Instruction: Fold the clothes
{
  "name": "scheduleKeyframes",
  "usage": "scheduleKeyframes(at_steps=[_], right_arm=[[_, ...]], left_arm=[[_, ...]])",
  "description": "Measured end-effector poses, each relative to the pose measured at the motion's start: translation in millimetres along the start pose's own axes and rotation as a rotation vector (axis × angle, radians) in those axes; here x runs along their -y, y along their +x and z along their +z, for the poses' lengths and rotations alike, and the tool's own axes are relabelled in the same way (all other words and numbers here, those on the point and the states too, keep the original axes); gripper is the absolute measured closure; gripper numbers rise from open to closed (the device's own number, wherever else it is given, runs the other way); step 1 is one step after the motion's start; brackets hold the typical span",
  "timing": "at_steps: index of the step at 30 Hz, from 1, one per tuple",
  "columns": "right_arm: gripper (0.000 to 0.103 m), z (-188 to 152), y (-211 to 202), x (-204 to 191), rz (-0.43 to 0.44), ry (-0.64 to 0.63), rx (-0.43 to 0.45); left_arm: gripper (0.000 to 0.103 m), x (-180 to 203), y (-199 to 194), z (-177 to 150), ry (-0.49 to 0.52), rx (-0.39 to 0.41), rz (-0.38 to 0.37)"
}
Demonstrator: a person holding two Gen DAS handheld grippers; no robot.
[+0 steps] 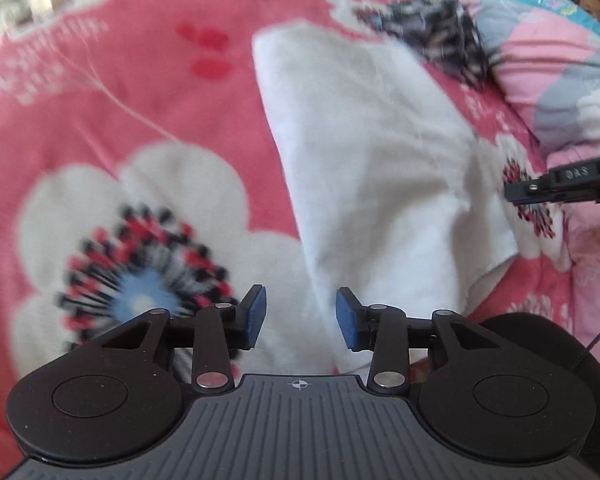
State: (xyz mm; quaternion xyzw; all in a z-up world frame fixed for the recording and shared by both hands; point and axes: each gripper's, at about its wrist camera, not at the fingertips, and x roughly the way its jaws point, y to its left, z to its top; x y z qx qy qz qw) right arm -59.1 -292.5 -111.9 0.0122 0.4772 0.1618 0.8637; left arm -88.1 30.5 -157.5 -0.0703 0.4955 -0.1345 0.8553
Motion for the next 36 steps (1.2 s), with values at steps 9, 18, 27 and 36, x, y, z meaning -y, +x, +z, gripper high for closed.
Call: scheduleKeyframes(at_steps=[9,18,27,36], right_arm=[[0.094,-41,54,-27,-0.033,-0.294,-0.157],[0.089,34,27,-48,-0.032,-0.42,0.104],[0.079,48,78,19,0.001,0.052,0.017],[0.063,48,88,30,0.03,0.081,-0.003]], left_arm=[[0.066,55,50,-25,0.122,-0.081,-0.171],[0.064,33,15,3,0.005,0.054,-0.336],[0.063,32,72,8,-0.017,0.059,-0.294],[0.063,12,77,11,-0.085,0.06,-0.387]])
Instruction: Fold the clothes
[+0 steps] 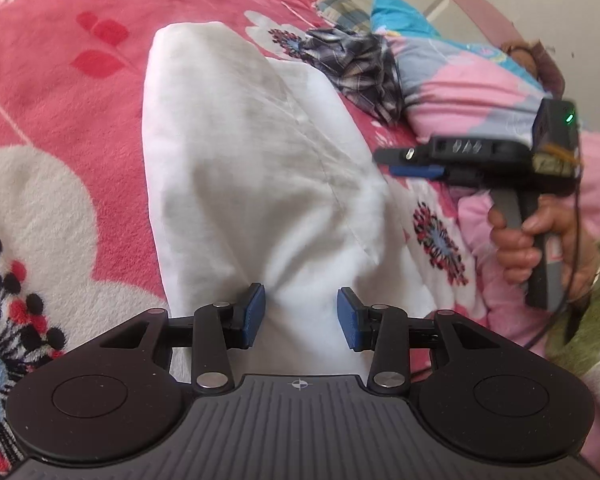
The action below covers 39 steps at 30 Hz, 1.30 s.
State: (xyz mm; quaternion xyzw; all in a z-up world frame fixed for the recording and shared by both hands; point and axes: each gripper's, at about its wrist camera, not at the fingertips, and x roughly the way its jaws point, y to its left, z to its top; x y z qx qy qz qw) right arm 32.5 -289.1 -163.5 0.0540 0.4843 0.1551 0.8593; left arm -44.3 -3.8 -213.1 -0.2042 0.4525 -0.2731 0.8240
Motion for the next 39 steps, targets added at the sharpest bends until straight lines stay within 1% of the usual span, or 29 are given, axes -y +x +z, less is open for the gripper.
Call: scheduleKeyframes(at_steps=[1,2,3,4,6,8,9,11,12,13,14,15,16,17,20,23,26,27,28,29,30,31,32,34,35,37,38,39], right_arm=[[0.07,0,2,-2,0.013,-0.002,-0.006],[0.084,-3,4,-3,0.031,-0.004,-0.013],[0.092,-6,5,-4,0.054,-0.003,-0.018],[0.095,-7,2,-2,0.098,0.02,-0.017],[0.095,-8,-3,9,0.234,0.122,-0.005],[0.095,-11,4,31,0.372,0.304,-0.017],[0.095,-14,11,44,0.394,0.394,-0.034],[0.093,-23,30,70,0.353,0.562,-0.083],[0.096,-28,37,82,0.349,0.64,-0.097],[0.095,-31,36,89,0.353,0.685,-0.086],[0.087,-30,29,91,0.349,0.703,-0.061],[0.073,-30,22,93,0.344,0.72,-0.037],[0.066,-27,13,92,0.323,0.707,-0.006],[0.062,-22,2,86,0.29,0.659,0.032],[0.062,4,-17,59,0.235,0.491,0.12],[0.063,34,-5,25,0.227,0.302,0.165],[0.066,50,28,15,0.234,0.266,0.154],[0.066,53,41,17,0.196,0.267,0.144],[0.067,54,51,26,0.133,0.291,0.131],[0.073,54,59,36,0.084,0.33,0.117],[0.076,54,59,43,0.067,0.372,0.121],[0.075,54,49,44,0.072,0.39,0.153],[0.075,55,37,37,0.07,0.358,0.199],[0.075,61,16,7,0.091,0.206,0.276],[0.074,65,12,-10,0.128,0.122,0.283],[0.074,73,20,-45,0.234,-0.04,0.235],[0.074,75,33,-61,0.272,-0.111,0.194],[0.077,77,45,-77,0.31,-0.182,0.152]], left_arm=[[0.063,-1,-1,0,-0.001,0.001,-0.004],[0.063,-1,-1,-1,0.0,0.002,-0.006],[0.063,0,-1,-1,0.003,0.003,-0.006],[0.063,0,-1,-1,0.007,0.004,-0.006],[0.063,0,-3,-3,0.014,0.004,-0.006],[0.063,0,-3,-2,0.01,0.004,-0.01],[0.063,-1,-4,-2,0.006,0.004,-0.013],[0.063,-3,-4,-3,-0.001,0.003,-0.021],[0.063,-5,-4,-3,-0.005,0.002,-0.025],[0.063,-6,-4,-3,-0.01,0.002,-0.028],[0.063,-7,-4,-2,-0.018,0.001,-0.033],[0.063,-8,-4,-2,-0.025,0.001,-0.037],[0.063,-9,-4,-2,-0.03,0.0,-0.039],[0.063,-9,-4,-2,-0.032,0.0,-0.04],[0.063,-9,-4,-2,-0.026,0.0,-0.039],[0.063,-8,-4,-3,-0.017,0.0,-0.039],[0.063,-9,-5,-4,-0.02,-0.001,-0.042],[0.063,-9,-5,-4,-0.022,-0.001,-0.043],[0.063,-9,-6,-4,-0.022,-0.002,-0.043],[0.063,-9,-6,-4,-0.019,-0.003,-0.042],[0.063,-8,-5,-4,-0.016,-0.004,-0.041],[0.063,-8,-5,-4,-0.015,-0.005,-0.04],[0.063,-8,-6,-4,-0.013,-0.007,-0.041],[0.063,-8,-6,-5,-0.014,-0.011,-0.042],[0.063,-9,-6,-5,-0.014,-0.012,-0.044],[0.063,-10,-6,-4,-0.019,-0.017,-0.049],[0.063,-11,-6,-4,-0.025,-0.017,-0.053],[0.063,-12,-6,-4,-0.028,-0.018,-0.057]])
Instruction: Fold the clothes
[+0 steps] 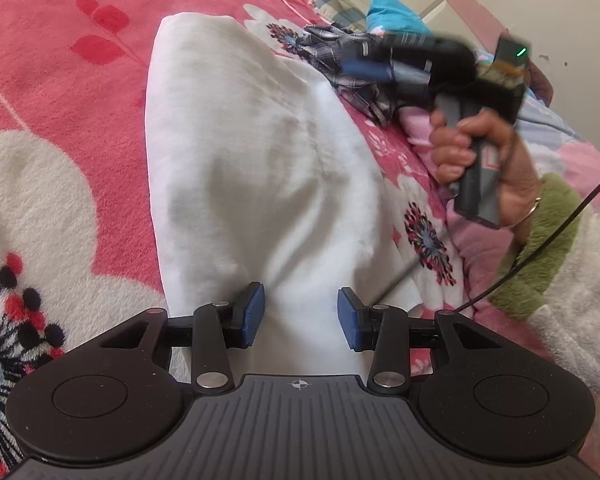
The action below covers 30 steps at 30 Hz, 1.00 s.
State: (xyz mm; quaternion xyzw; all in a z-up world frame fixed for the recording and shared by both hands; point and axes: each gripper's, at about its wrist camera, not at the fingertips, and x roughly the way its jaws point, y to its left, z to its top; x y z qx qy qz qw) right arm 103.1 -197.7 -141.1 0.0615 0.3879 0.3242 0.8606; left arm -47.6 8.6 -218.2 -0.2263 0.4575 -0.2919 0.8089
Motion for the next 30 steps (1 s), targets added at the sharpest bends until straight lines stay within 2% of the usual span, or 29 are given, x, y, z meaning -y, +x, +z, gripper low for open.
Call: scheduleKeyframes(at_steps=[1,3,5,6,7,9,11,12,14,15,16,19,23,25,26,27,28,30], right_arm=[[0.077,1,18,-6,0.018,-0.039,-0.04],[0.079,-4,53,-2,-0.069,-0.04,-0.088],[0.088,-4,62,17,-0.144,0.097,-0.056],[0.083,-3,53,22,-0.122,0.174,-0.021],[0.083,-3,41,21,-0.077,0.195,0.017],[0.081,1,30,4,0.045,0.145,0.03],[0.08,12,49,-10,0.164,0.11,-0.049],[0.079,12,62,-15,0.17,0.09,-0.096],[0.082,6,82,-15,0.053,0.099,-0.135],[0.086,8,81,-9,0.031,0.152,-0.117],[0.086,9,80,-3,0.008,0.206,-0.099],[0.08,25,30,4,-0.027,0.246,0.036],[0.08,49,-82,5,-0.085,0.078,0.091],[0.079,55,-137,-1,-0.139,-0.029,0.081],[0.074,56,-157,-7,-0.161,-0.082,0.055],[0.065,56,-178,-12,-0.183,-0.134,0.029],[0.061,53,-191,-17,-0.2,-0.183,0.0],[0.059,35,-200,-28,-0.216,-0.258,-0.063]], left_arm=[[0.063,-1,-1,0,-0.002,-0.002,-0.005],[0.063,-3,-2,-1,-0.01,-0.005,-0.013],[0.063,-4,-3,-1,-0.02,-0.007,-0.018],[0.063,-4,-3,-1,-0.019,-0.008,-0.015],[0.063,-3,-4,-2,-0.016,-0.009,-0.012],[0.063,-2,-5,-1,-0.014,-0.01,-0.01],[0.063,-2,-5,-2,-0.012,-0.011,-0.014],[0.063,-3,-5,-1,-0.014,-0.012,-0.019],[0.063,-5,-5,-1,-0.017,-0.013,-0.029],[0.063,-6,-6,-1,-0.017,-0.013,-0.035],[0.063,-7,-7,-1,-0.019,-0.009,-0.037],[0.062,-7,-14,-2,-0.02,0.028,-0.012],[0.058,-3,-22,2,-0.034,0.087,0.006],[0.058,0,-31,5,-0.067,0.138,-0.009],[0.058,2,-37,7,-0.077,0.166,-0.019],[0.058,5,-39,7,-0.067,0.18,-0.006],[0.058,8,-41,7,-0.053,0.189,0.013],[0.058,15,-45,7,-0.023,0.207,0.05]])
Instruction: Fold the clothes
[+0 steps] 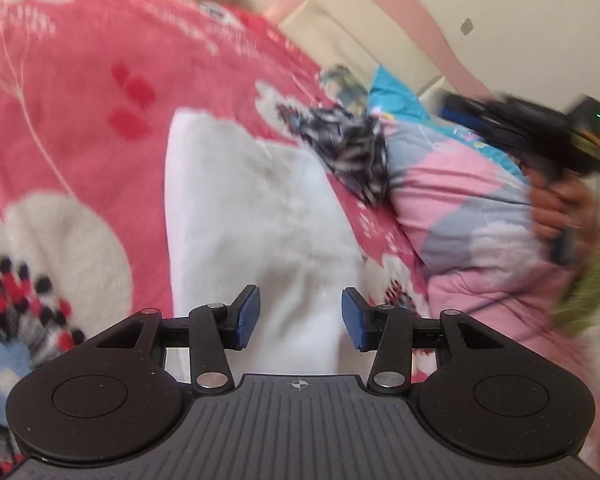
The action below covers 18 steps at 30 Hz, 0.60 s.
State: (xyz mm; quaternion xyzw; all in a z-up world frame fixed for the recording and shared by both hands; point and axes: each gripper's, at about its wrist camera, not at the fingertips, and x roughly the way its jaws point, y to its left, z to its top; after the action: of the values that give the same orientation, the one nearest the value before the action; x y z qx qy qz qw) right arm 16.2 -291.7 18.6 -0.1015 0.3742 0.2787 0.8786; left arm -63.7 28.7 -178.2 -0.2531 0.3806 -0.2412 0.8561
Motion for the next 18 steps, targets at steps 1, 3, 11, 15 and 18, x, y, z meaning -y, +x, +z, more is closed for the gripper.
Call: scheduleKeyframes(at_steps=[1,3,11,15,18], right_arm=[[0.059,-10,5,-6,0.008,-0.006,-0.022],[0.06,-39,28,-22,0.038,0.017,-0.055],[0.075,-163,107,-60,0.122,0.152,-0.3],[0.07,-181,74,-42,0.106,0.196,-0.314],[0.047,-164,54,-10,0.114,0.336,-0.178]], left_arm=[[0.058,3,-2,0,0.016,0.01,0.017],[0.058,14,3,-2,0.068,-0.016,0.066],[0.058,43,27,-43,0.307,-0.177,0.242],[0.058,50,28,-53,0.392,-0.208,0.285],[0.058,50,14,-40,0.355,-0.192,0.28]])
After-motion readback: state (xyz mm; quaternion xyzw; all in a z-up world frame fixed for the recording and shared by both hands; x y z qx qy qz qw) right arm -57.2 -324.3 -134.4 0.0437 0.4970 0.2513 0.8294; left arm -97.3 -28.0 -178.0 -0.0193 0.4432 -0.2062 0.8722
